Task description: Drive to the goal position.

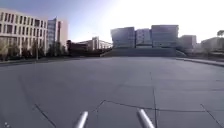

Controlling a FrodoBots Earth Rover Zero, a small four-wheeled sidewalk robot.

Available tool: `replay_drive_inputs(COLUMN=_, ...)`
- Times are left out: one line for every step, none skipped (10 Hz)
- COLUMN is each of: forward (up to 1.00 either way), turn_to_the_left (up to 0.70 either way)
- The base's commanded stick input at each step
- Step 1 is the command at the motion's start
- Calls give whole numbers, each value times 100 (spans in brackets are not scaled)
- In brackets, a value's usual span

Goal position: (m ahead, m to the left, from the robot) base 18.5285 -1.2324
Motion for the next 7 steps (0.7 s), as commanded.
replay_drive_inputs(forward=100, turn_to_the_left=0)
replay_drive_inputs(forward=100, turn_to_the_left=0)
replay_drive_inputs(forward=100, turn_to_the_left=0)
replay_drive_inputs(forward=100, turn_to_the_left=0)
replay_drive_inputs(forward=100, turn_to_the_left=0)
replay_drive_inputs(forward=100, turn_to_the_left=0)
replay_drive_inputs(forward=100, turn_to_the_left=0)
